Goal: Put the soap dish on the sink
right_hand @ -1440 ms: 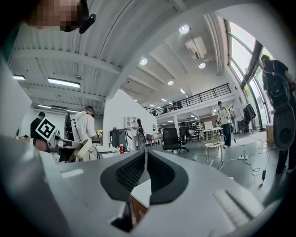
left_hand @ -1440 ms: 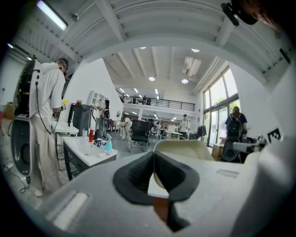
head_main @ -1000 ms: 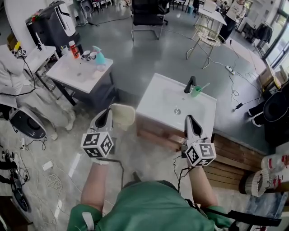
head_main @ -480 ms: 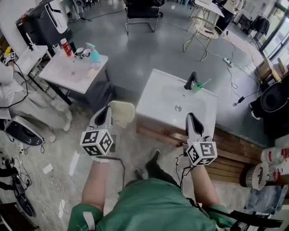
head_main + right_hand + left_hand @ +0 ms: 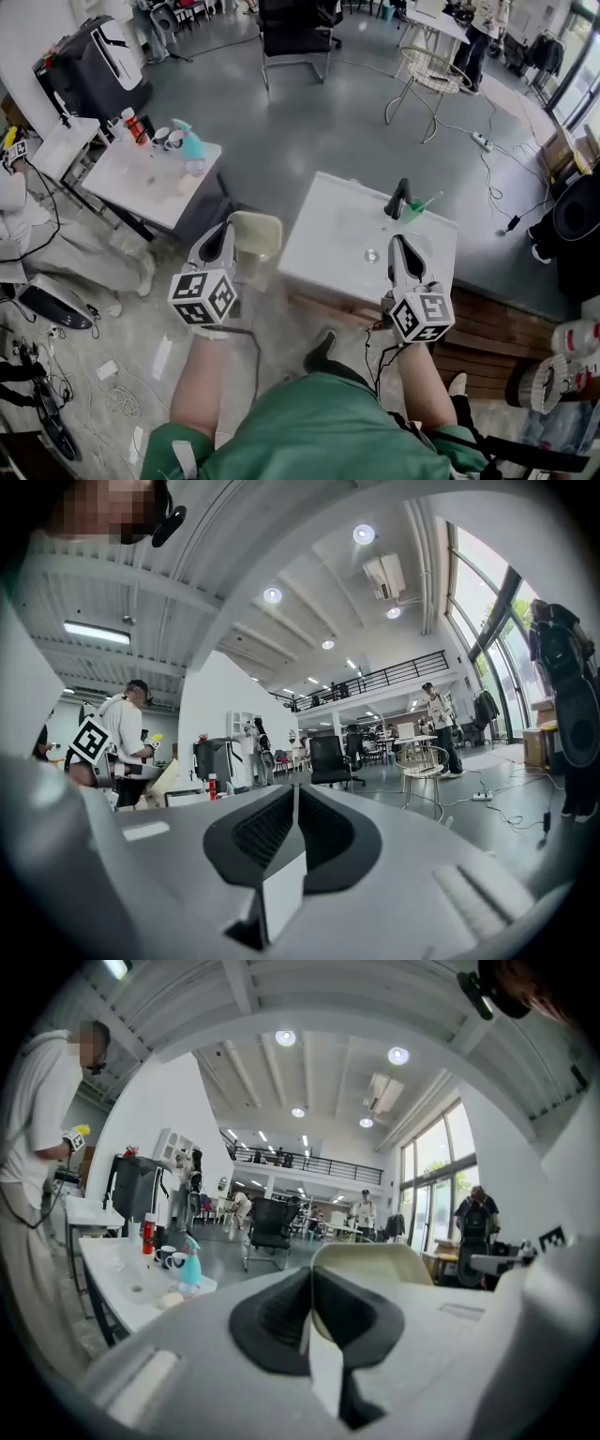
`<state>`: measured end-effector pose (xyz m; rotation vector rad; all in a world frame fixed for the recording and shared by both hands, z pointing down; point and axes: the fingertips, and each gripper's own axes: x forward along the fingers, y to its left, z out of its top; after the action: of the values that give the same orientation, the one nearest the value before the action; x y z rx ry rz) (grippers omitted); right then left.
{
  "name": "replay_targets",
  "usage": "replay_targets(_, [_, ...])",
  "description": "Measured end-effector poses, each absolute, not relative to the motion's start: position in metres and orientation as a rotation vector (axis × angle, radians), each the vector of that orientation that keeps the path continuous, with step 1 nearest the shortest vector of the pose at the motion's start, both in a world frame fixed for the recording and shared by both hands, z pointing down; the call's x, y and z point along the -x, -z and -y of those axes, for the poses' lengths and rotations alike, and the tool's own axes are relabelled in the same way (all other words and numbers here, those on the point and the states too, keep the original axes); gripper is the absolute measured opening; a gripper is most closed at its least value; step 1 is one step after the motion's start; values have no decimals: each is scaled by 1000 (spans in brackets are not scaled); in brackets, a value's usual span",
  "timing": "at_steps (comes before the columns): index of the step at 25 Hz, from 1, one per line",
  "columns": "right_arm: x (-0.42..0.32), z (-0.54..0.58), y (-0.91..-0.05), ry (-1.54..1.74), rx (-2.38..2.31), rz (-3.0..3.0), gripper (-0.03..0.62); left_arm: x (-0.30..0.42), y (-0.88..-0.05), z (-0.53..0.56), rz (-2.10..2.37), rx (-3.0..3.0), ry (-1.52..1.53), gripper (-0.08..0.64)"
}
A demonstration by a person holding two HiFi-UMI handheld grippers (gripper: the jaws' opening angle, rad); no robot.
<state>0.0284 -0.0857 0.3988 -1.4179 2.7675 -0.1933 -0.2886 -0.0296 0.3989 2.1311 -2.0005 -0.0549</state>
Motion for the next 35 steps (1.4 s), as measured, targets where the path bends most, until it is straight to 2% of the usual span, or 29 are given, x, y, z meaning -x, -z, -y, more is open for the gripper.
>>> replay_targets(15, [-62, 240, -424, 359, 1361, -2751, 17, 247, -412, 172, 2006, -2072, -61, 6])
replay_targets(30, [-127, 279, -455, 470, 1583, -2629, 17, 196, -473, 284, 1813, -2087, -144, 8])
replay_targets(35, [-129, 293, -469, 497, 1685, -2592, 9, 196, -500, 323, 1720, -2103, -181, 8])
